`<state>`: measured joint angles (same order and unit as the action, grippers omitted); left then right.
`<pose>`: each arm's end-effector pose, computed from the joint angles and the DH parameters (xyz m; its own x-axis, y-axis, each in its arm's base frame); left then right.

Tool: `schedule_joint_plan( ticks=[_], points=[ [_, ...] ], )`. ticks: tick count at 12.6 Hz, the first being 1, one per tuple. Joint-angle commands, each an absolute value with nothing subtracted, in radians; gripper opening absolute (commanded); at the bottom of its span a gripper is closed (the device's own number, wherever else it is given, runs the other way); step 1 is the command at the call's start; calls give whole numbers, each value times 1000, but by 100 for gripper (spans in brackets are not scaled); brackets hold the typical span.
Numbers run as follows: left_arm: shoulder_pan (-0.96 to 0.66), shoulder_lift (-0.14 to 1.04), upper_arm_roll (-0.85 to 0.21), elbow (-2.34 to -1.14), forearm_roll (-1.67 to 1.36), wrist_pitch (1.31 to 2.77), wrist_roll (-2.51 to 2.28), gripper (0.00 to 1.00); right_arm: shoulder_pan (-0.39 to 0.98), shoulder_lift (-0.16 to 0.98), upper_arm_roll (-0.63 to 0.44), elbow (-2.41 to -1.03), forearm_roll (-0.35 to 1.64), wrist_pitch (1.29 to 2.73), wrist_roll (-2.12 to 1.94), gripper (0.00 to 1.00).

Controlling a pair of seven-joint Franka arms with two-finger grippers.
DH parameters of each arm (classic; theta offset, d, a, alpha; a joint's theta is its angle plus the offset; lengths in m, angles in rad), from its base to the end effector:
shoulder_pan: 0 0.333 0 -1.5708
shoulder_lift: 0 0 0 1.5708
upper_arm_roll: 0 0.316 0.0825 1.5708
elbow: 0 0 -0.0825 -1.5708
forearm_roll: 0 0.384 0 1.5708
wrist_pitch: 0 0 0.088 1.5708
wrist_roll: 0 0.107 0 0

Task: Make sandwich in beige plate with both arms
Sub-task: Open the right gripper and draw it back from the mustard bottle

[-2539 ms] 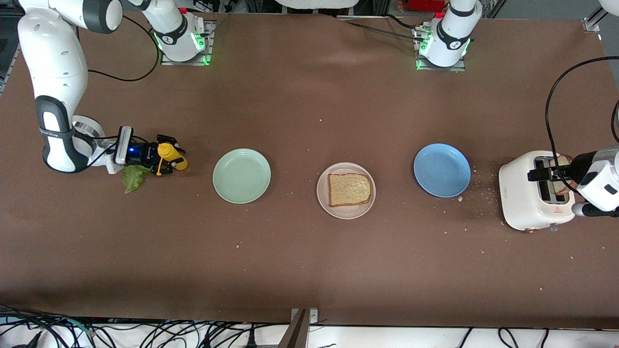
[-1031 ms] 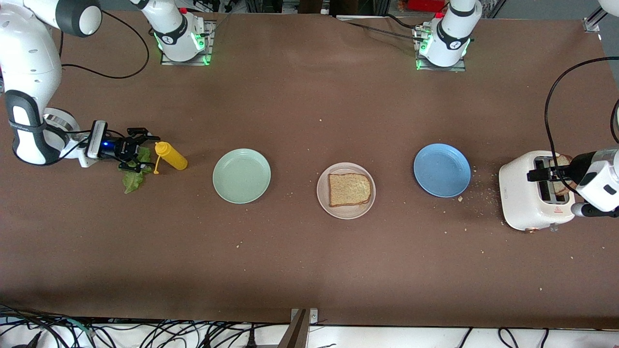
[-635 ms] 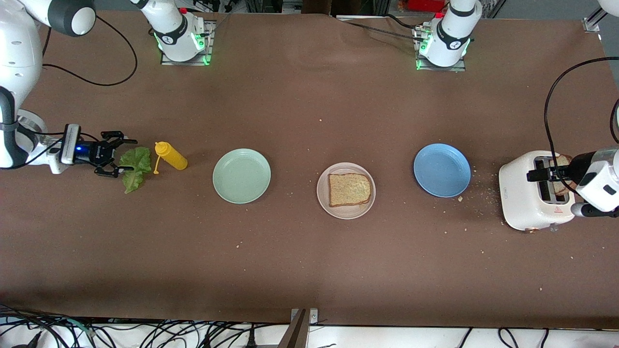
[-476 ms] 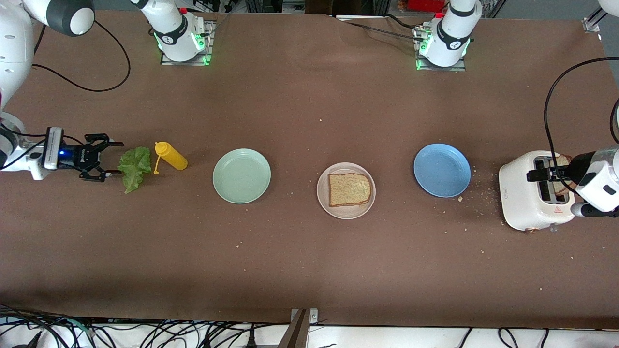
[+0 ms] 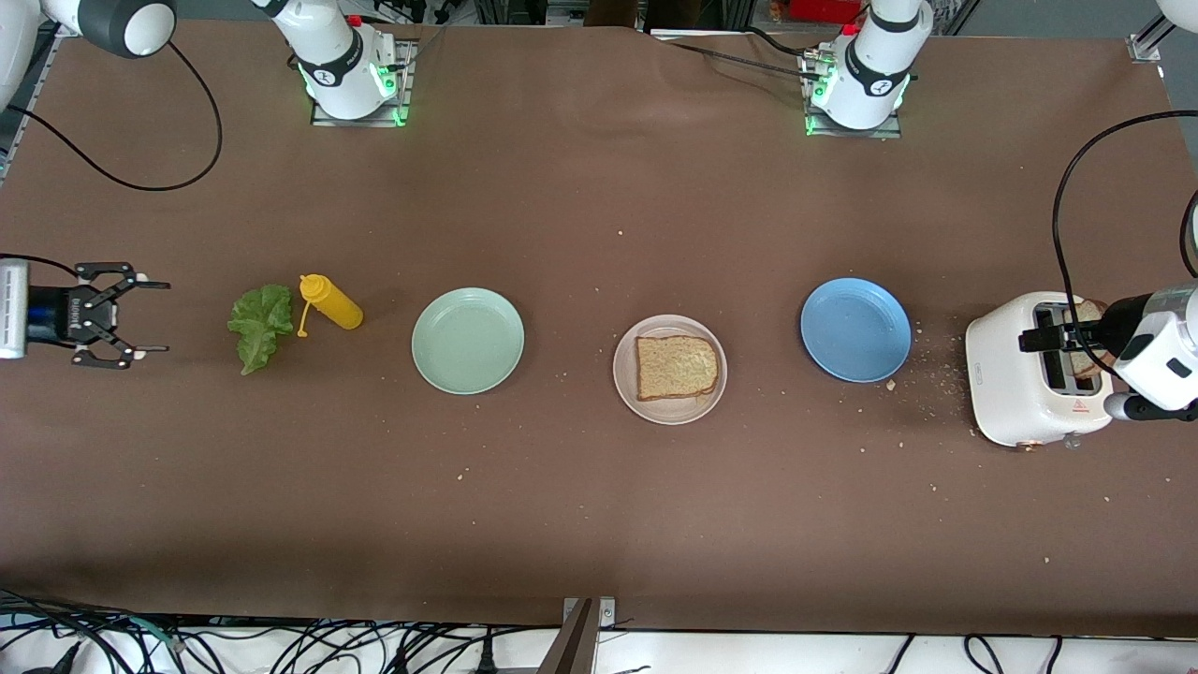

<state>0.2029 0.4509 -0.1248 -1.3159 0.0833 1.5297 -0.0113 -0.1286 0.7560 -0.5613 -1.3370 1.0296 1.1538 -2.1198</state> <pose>0.6606 0.0763 0.4646 0.9687 0.0900 -0.2313 0.0854 -0.9959 -0.0301 0.6121 -0.2440 0.3179 0.2506 0.5416 0.8024 0.9573 -0.0153 -0.2886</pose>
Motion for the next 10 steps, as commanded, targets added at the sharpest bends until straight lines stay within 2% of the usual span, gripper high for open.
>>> schedule_joint_plan(
  ticks=[1,5,10],
  points=[
    [201,443,-130,-1322,117,1522,-23,100,-120,741,-566,-1214,990,1108,-1929,100],
    [201,443,-132,-1322,117,1522,-23,100,-91,723,-568,-1022,893,1094,-1540,100],
    [201,443,-132,-1322,117,1522,-23,100,-34,632,-568,-1012,763,1097,-1108,100]
  ],
)
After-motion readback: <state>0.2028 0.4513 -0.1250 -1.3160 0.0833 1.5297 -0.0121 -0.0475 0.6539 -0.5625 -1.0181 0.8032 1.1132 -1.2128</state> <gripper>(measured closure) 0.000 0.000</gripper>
